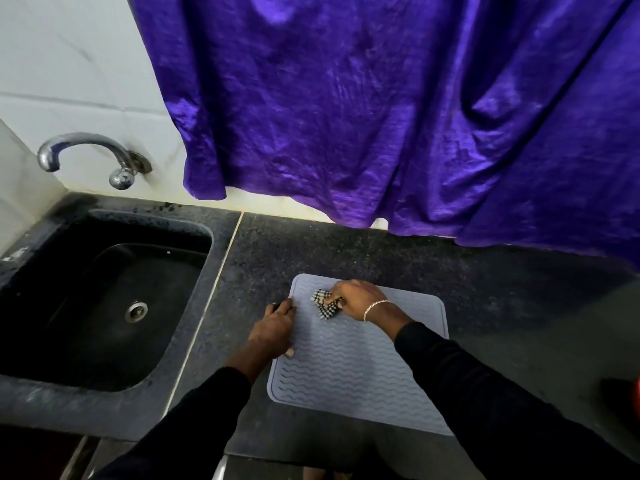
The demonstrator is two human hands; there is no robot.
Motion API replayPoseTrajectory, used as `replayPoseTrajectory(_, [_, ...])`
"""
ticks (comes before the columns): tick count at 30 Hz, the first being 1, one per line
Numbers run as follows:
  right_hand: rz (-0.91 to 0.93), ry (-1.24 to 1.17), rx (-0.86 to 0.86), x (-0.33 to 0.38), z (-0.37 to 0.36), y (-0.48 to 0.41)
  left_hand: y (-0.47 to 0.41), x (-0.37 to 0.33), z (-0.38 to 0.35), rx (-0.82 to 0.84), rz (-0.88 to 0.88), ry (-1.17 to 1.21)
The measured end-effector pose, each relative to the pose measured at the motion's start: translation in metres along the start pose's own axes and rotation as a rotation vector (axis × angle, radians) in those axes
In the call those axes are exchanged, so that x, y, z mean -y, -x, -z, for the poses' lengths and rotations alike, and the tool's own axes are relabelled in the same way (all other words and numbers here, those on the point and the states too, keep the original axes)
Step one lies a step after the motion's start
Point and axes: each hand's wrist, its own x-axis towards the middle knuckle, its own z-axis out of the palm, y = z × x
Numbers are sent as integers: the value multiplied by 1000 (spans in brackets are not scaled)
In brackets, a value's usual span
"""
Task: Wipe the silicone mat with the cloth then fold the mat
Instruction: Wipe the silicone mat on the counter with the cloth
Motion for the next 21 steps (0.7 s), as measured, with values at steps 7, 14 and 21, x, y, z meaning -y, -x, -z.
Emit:
replayPoseTrajectory(7, [13,-34,-28,1,-24,10,-2,1,-2,-21,-22,-34])
replayPoseTrajectory(14, [-54,3,33,-13,-6,10,-7,9,8,62,-61,-73])
replayPoseTrajectory(21, [-17,-66,0,24,-1,-19,0,13,7,23,-63,-101])
